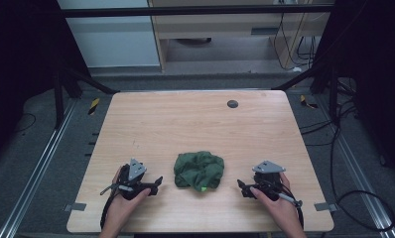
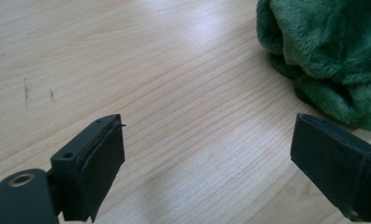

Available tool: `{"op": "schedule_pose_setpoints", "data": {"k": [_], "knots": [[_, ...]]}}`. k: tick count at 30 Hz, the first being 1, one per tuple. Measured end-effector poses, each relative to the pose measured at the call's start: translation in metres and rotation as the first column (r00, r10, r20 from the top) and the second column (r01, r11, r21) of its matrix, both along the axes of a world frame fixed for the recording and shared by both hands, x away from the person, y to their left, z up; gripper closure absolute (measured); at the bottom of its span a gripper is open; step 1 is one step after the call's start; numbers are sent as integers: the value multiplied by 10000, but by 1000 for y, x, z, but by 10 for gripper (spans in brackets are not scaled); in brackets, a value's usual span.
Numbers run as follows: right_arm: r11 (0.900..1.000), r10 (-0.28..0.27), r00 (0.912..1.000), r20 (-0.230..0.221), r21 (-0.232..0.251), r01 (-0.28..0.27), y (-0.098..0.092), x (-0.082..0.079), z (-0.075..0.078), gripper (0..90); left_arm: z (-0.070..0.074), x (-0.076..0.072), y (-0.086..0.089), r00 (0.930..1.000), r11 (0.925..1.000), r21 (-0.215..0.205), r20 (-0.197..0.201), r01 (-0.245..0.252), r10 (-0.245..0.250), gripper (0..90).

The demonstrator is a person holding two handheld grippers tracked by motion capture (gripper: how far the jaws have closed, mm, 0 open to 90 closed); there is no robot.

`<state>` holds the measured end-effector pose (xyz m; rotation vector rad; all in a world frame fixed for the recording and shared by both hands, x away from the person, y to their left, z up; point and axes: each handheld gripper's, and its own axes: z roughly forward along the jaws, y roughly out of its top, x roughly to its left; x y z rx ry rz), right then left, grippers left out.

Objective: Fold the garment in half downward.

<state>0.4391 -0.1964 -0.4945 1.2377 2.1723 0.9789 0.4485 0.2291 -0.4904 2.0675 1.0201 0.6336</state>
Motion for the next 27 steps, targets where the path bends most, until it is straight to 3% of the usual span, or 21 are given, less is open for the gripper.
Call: {"op": "schedule_pose_setpoints", "data": {"k": [6, 11, 14, 19, 25, 27], "knots": [[9997, -235, 9997, -60, 83, 235, -11, 2, 2, 77, 0, 3, 9, 9998, 9999, -12, -22, -172, 172, 58], [9996, -291, 9991, -315, 53, 293, -20, 10, 3, 78, 3, 13, 12, 9997, 9981, -590, -193, -158, 147, 58], [9987, -336, 9982, -500, -397, 317, -26, 18, 6, 79, 5, 21, 15, 9993, 9990, -348, -273, -272, 263, 58], [9975, -322, 9968, -736, -646, 275, -30, 34, 12, 79, 4, 39, 25, 9978, 9994, 114, -573, -331, 337, 59], [9962, -254, 9956, -906, -852, 176, -34, 53, 20, 78, 0, 56, 41, 9926, 9979, 112, -1033, -632, 640, 59], [9963, -282, 9944, -1023, -832, 197, -35, 61, 21, 77, -1, 61, 44, 9913, 9975, 285, -1130, -648, 676, 59]]}}
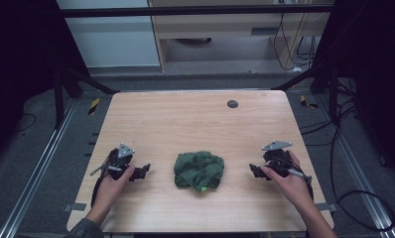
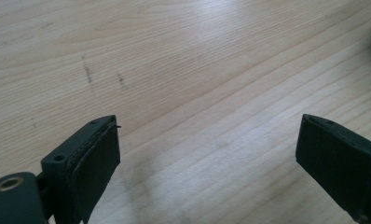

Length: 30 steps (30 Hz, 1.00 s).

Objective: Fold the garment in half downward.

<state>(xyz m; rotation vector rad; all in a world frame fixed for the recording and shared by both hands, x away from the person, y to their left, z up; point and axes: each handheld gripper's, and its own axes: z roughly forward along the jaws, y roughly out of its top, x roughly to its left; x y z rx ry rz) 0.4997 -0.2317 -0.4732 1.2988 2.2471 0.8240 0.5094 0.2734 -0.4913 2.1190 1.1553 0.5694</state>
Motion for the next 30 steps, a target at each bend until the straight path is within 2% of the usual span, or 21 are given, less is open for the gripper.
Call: {"op": "schedule_pose_setpoints", "data": {"k": [9, 12, 14, 16, 17, 19, 24, 27, 30], "knots": [[10000, -38, 9994, -339, 26, 39, 3, 35, -7, 78, -5, 16, 6, 9997, 9996, 252, -202, -106, 111, 59], [9990, -125, 9980, -612, 418, 150, 5, 43, -10, 83, -8, 21, 7, 9995, 9999, 141, -292, -69, 73, 59], [9989, -196, 9986, -500, 414, 217, 6, 49, -11, 97, -10, 24, 8, 9997, 9998, 147, -151, -165, 167, 63], [9962, -412, 9985, -352, 756, 437, 4, 55, -14, 108, -12, 26, 8, 9997, 9997, 98, -109, -226, 227, 65], [9952, -512, 9972, -546, 811, 556, 4, 58, -15, 97, -13, 27, 9, 9997, 9997, 68, -56, -248, 249, 60], [9956, -691, 9970, -338, 610, 711, 4, 62, -16, 110, -13, 29, 9, 9995, 9995, -22, 23, -314, 314, 59], [9928, -983, 9950, -188, 671, 993, 3, 69, -18, 100, -16, 33, 11, 9989, 9981, -403, -79, -461, 458, 55], [9917, -1116, 9937, -50, 631, 1117, 3, 70, -20, 103, -16, 35, 11, 9992, 9985, -385, -124, -385, 381, 49], [9879, -1309, 9914, -94, 823, 1312, 0, 73, -24, 101, -16, 36, 10, 9994, 9988, -377, -193, -298, 291, 36]]}}
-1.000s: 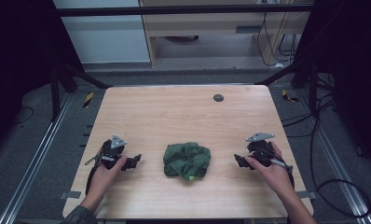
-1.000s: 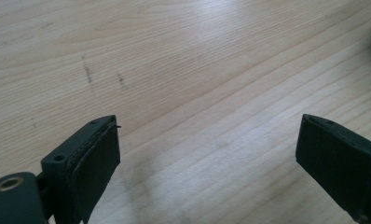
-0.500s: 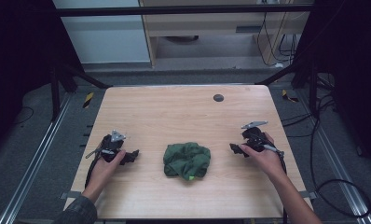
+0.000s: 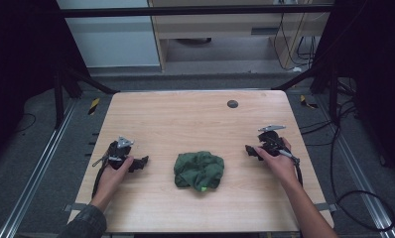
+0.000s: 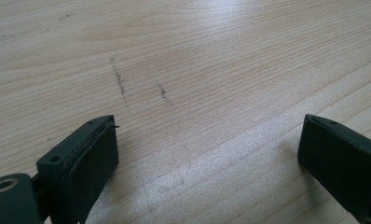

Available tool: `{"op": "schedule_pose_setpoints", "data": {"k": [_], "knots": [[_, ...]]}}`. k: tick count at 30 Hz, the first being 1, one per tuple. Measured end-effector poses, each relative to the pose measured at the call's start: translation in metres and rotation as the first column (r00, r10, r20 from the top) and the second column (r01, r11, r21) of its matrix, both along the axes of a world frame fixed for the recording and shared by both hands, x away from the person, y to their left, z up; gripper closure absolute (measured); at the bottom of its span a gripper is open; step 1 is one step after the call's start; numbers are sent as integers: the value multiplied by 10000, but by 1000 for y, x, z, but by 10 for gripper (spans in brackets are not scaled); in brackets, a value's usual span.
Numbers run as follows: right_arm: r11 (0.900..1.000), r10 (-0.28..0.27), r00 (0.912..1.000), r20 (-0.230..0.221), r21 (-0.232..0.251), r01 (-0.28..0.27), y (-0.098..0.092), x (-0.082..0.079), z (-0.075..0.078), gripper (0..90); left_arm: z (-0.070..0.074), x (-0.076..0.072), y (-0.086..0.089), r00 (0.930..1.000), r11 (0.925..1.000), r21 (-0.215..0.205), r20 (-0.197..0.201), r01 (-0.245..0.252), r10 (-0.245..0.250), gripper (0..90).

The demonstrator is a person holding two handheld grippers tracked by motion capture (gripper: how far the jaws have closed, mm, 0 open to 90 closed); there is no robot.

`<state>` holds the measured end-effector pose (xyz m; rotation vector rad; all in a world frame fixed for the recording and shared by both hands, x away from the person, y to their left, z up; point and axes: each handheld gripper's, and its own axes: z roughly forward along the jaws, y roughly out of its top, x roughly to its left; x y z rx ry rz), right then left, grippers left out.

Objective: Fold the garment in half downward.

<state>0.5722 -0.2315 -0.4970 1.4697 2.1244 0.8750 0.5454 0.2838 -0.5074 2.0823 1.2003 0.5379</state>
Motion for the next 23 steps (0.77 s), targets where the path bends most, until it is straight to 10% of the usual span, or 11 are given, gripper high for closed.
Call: {"op": "schedule_pose_setpoints", "data": {"k": [17, 23], "knots": [[9953, -969, 9934, 615, -6, 971, -3, -1, -14, 57, -1, 1, -4, 9999, 9999, 39, -73, -99, 100, 0], [9789, -2038, 9781, 434, -40, 2041, 1, -8, -15, 2, -1, 1, -3, 9994, 9995, 6, -105, -324, 324, 0]]}}
